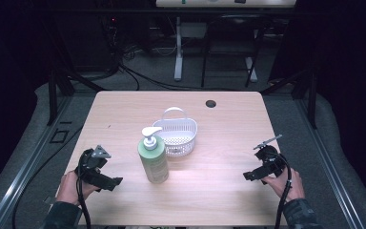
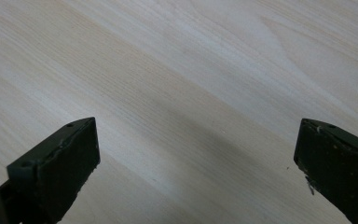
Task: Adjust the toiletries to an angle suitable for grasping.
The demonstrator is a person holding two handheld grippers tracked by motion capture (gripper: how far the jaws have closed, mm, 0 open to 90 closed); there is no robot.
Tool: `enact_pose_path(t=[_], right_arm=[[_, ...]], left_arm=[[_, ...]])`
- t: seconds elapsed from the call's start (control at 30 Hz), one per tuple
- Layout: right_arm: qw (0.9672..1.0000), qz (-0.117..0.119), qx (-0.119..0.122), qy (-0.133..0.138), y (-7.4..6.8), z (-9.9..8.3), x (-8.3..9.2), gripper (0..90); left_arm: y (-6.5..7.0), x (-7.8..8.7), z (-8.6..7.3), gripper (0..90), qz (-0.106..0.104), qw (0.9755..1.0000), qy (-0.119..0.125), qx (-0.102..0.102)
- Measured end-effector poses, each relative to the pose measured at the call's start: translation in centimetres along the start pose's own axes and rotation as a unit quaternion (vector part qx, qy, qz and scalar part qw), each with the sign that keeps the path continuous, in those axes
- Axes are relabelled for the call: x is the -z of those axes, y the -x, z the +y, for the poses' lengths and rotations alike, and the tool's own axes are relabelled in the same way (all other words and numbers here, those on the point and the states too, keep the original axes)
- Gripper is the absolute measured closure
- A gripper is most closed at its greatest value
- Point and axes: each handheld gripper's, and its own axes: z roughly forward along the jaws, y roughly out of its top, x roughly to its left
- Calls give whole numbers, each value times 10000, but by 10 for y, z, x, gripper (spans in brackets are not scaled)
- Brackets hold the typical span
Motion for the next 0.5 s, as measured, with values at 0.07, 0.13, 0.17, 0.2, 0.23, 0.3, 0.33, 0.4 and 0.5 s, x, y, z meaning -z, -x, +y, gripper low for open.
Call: enact_pose_path(t=[0.07, 0.13, 0.17, 0.2, 0.23, 0.3, 0.33, 0.4, 0.5], right_arm=[[10000, -16, -15, -20, 3, -1, 0, 0], [10000, 26, -58, -38, 4, -1, -1, 0], [10000, 29, -50, -34, 5, -1, -1, 0], [10000, 14, -24, -42, 5, -1, -1, 0], [10000, 42, -27, -26, 5, -1, -2, 0], [10000, 49, 24, -58, 3, -1, -2, 0], [10000, 32, 54, -63, 2, 0, -2, 0], [9999, 45, 98, -45, -1, 2, -2, 0], [9998, 4, 190, -107, -4, 3, -3, 0]], left_arm=[[1, -2, 1, 0, 7, 9999, -104, -66], [2, -3, 2, 0, -28, 9998, -153, -95], [2, -2, 2, 0, -18, 9998, -153, -99], [3, -2, 3, 0, -18, 9999, -128, -98], [3, 0, 3, 0, -37, 9999, -93, -85], [4, 2, 3, 0, -41, 9999, -59, -86], [5, 4, 3, 0, -17, 9999, -65, -105], [4, 6, 4, 0, -78, 9999, -14, -90], [6, 10, 6, 0, -121, 9998, -23, -171]])
